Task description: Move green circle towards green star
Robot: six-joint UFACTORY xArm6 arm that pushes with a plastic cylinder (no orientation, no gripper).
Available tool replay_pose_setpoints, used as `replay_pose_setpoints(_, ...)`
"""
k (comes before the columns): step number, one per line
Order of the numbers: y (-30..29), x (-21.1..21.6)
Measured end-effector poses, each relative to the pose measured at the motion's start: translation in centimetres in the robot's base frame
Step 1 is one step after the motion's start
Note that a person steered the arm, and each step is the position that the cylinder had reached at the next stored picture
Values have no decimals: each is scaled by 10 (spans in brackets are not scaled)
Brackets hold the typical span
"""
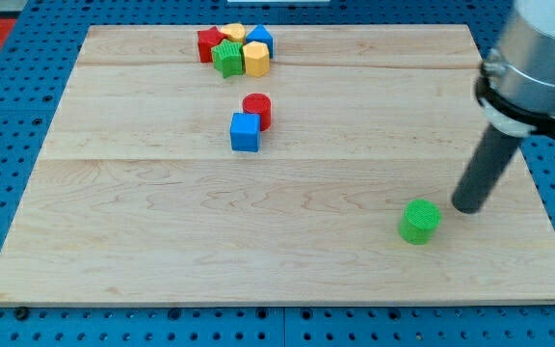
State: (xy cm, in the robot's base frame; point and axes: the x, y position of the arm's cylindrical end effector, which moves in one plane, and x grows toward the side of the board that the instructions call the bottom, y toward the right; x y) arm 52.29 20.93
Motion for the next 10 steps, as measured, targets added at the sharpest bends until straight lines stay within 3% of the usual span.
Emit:
replay_pose_setpoints(1,-20,25)
replay_pose_setpoints(3,-110,14)
replay_pose_setpoints(4,-171,-1)
replay_pose_setpoints(6,-207,-42)
replay_pose_setpoints(9,-308,-106)
replay_pose_setpoints(10,-326,-103)
